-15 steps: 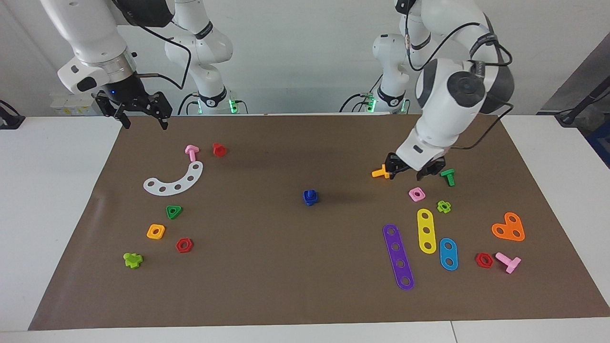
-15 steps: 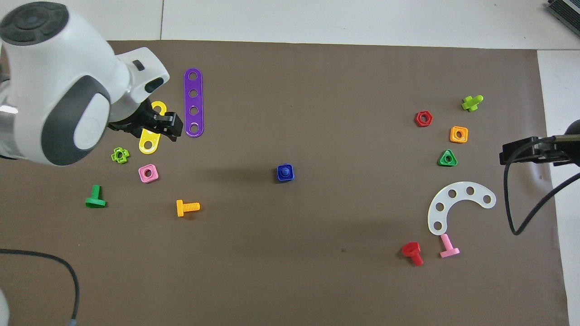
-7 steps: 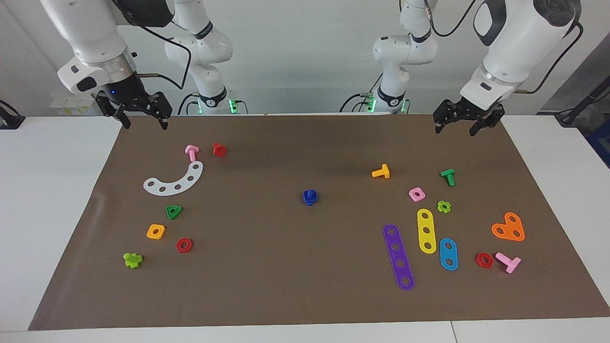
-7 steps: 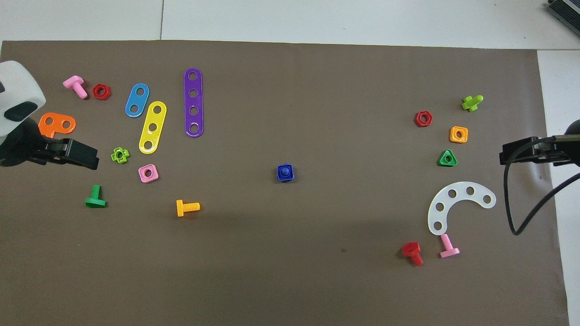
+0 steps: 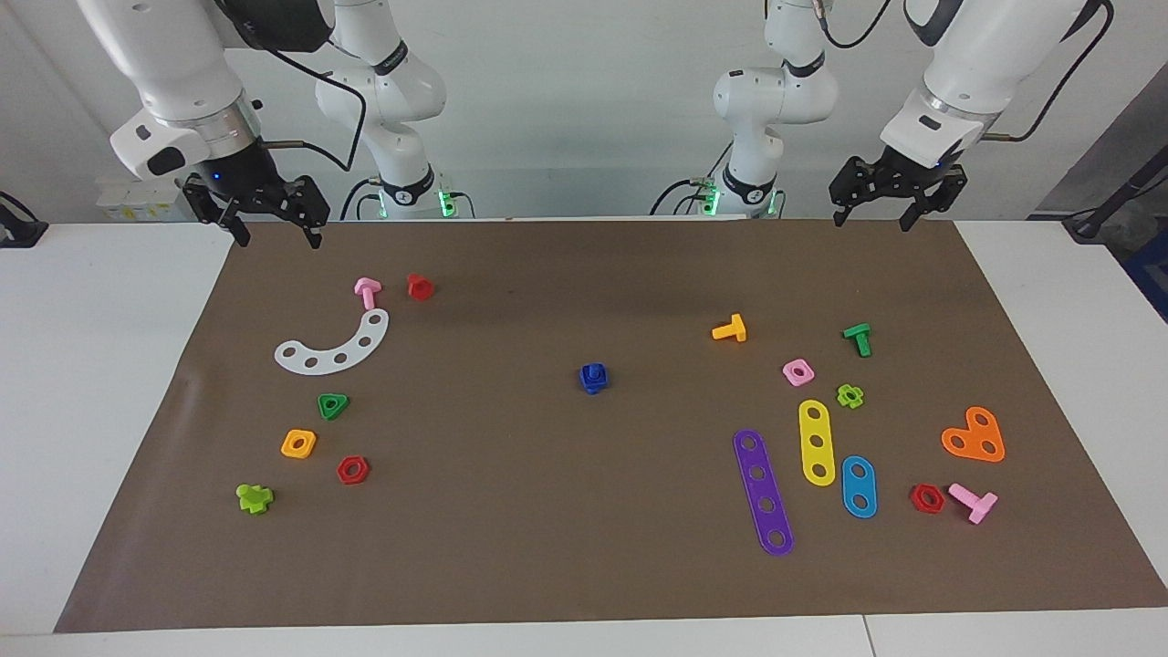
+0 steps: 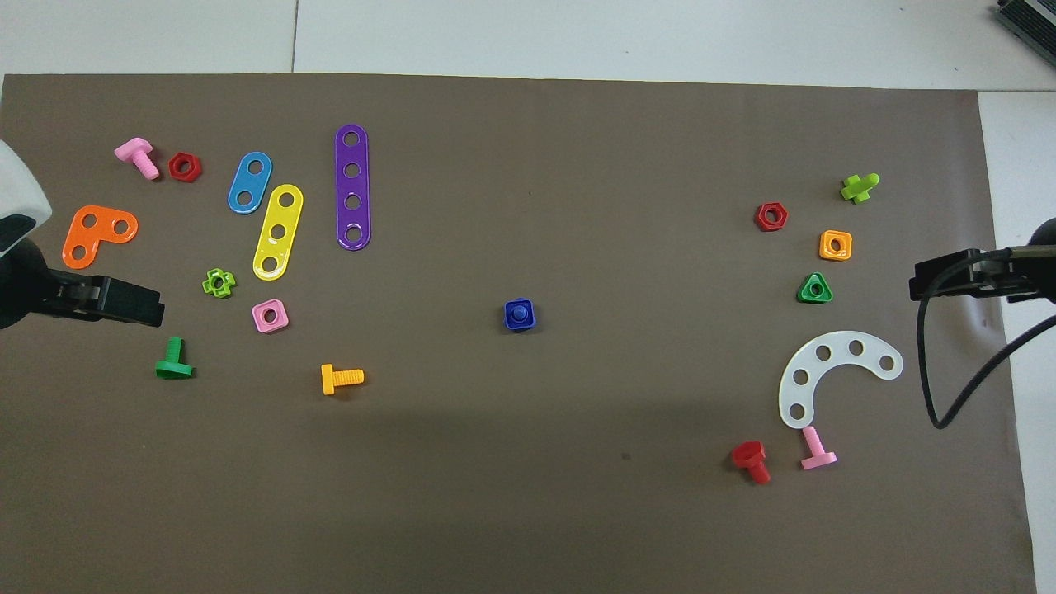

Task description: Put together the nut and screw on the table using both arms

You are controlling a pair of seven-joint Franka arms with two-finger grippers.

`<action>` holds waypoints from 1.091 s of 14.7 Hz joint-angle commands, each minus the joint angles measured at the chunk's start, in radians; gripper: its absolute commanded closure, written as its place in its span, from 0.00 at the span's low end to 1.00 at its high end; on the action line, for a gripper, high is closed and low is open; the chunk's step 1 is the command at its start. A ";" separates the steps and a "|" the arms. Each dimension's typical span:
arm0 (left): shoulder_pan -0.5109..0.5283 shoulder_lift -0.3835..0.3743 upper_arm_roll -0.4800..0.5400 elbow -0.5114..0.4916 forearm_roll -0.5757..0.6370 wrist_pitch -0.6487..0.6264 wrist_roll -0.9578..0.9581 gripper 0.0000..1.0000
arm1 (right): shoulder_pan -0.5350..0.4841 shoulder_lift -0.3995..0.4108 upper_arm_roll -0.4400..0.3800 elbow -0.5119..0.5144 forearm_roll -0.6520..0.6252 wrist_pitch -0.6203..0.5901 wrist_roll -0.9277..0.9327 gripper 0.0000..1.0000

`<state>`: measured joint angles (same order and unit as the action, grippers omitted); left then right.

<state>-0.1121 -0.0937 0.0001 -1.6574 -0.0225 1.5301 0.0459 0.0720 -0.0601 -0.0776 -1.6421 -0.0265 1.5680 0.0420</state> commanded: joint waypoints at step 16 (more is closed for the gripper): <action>0.109 0.106 0.023 0.160 0.042 -0.073 0.006 0.00 | 0.000 -0.014 -0.002 -0.004 0.004 -0.014 -0.024 0.00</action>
<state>-0.0049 -0.0056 0.0313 -1.5301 0.0105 1.4850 0.0530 0.0720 -0.0601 -0.0776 -1.6421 -0.0265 1.5680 0.0420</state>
